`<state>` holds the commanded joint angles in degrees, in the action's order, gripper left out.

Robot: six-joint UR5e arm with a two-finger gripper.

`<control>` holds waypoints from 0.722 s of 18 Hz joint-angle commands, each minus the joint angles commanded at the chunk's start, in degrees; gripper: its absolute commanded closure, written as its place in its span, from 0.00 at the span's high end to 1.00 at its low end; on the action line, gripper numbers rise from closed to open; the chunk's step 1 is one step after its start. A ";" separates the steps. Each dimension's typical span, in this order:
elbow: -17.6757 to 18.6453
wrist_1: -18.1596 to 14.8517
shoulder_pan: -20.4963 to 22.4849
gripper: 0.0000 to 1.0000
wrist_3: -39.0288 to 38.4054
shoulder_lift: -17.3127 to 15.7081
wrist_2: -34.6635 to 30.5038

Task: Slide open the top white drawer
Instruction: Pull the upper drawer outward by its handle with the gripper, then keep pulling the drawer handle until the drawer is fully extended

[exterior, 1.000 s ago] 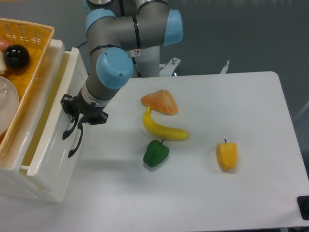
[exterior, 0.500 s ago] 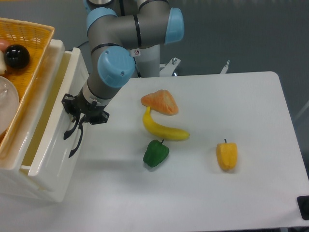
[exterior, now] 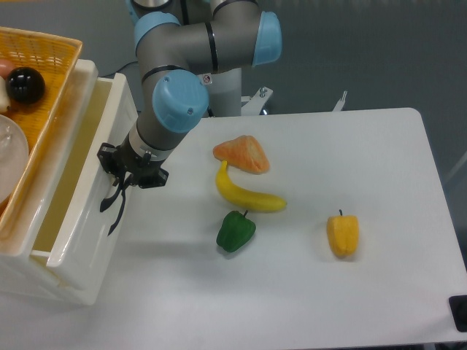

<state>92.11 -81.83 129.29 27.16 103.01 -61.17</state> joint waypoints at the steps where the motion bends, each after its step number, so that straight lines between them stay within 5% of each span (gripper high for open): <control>1: -0.09 0.00 0.00 0.22 0.00 0.00 0.00; 13: -0.35 0.00 2.81 0.21 1.32 0.00 -0.09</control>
<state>91.76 -81.83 132.10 28.47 103.01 -61.26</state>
